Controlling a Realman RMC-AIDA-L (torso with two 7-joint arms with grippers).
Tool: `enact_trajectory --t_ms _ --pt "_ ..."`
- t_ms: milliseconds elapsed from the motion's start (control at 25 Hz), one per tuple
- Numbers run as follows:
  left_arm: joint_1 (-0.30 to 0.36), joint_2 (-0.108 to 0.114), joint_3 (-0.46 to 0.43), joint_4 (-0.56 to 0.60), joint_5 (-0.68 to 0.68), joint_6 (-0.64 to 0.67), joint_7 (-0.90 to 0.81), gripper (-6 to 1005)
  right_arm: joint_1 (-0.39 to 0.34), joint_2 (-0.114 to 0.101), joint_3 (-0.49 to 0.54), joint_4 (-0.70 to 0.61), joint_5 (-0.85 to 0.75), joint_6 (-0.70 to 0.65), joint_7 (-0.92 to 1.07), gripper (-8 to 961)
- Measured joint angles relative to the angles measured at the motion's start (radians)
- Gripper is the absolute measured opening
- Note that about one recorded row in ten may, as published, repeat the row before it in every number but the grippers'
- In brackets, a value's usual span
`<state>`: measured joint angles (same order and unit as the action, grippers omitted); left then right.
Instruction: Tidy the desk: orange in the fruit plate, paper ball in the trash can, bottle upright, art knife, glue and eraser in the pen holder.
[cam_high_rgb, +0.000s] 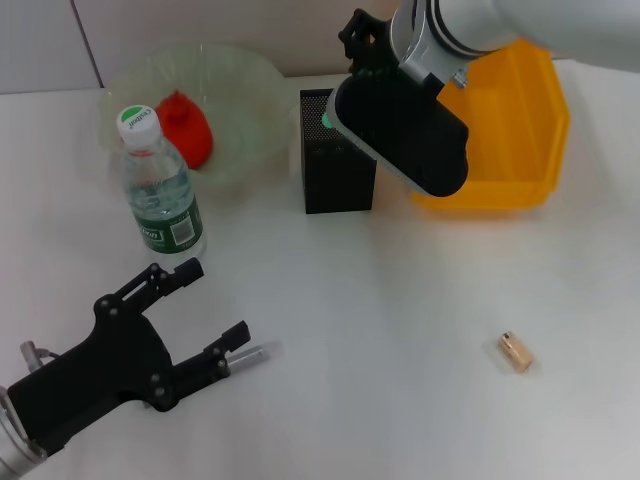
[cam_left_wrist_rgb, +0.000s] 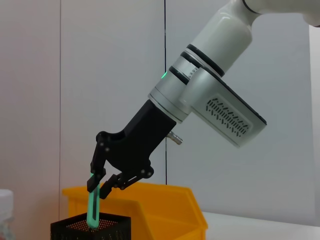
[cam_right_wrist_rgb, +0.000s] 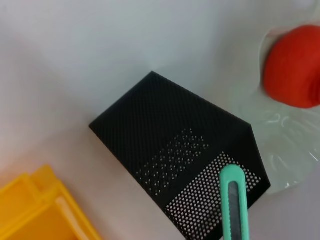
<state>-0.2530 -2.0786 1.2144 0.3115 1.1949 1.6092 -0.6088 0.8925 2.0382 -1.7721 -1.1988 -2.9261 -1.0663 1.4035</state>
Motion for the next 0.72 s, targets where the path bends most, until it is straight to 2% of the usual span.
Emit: enact_trajectory --t_ms 640,720 --pt "0.000 0.000 0.005 -0.013 0.000 0.004 0.016 815 -0.002 0.004 -0.004 -0.017 -0.001 -0.028 0.006 234" --pt "0.001 0.000 0.004 -0.014 0.000 0.005 0.016 815 -0.003 0.006 -0.004 -0.022 -0.001 -0.029 0.007 321"
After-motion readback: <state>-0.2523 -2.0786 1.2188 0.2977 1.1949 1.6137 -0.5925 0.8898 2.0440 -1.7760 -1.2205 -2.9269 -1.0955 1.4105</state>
